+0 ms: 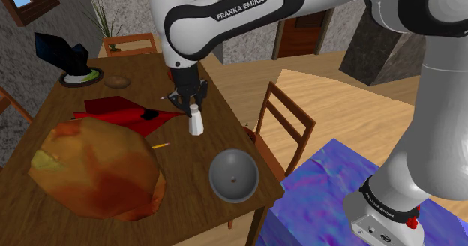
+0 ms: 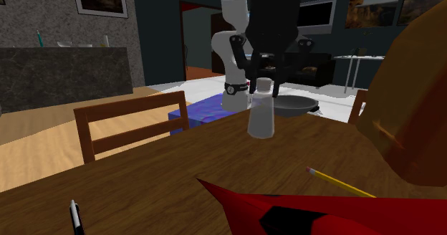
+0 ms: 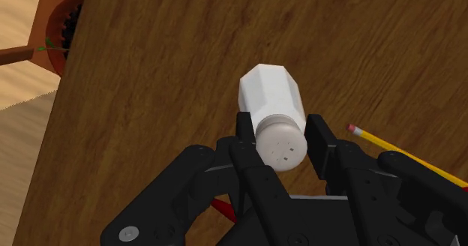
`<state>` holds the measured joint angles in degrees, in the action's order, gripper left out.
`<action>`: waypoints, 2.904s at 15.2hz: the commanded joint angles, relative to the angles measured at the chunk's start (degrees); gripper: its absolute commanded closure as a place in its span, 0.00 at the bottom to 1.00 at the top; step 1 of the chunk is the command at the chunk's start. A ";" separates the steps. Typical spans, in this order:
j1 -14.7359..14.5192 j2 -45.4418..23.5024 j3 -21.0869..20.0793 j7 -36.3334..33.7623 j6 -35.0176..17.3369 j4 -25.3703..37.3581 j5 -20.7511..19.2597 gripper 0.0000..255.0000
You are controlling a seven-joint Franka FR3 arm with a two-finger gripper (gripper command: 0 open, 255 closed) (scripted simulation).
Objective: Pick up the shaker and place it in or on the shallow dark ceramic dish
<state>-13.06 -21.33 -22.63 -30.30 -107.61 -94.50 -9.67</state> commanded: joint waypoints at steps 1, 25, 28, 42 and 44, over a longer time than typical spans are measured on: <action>0.03 0.59 -0.12 0.16 1.34 0.78 0.27 1.00; -0.10 21.42 -3.29 -1.00 8.32 -11.35 9.02 1.00; -0.91 27.34 -3.93 -1.58 8.53 -16.47 11.83 1.00; -3.43 36.03 -5.51 -3.11 3.12 -29.67 16.58 1.00; -3.45 35.67 -5.69 -3.20 1.56 -30.90 16.53 1.00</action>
<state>-16.46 14.43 -28.20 -33.40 -105.24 -124.71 6.83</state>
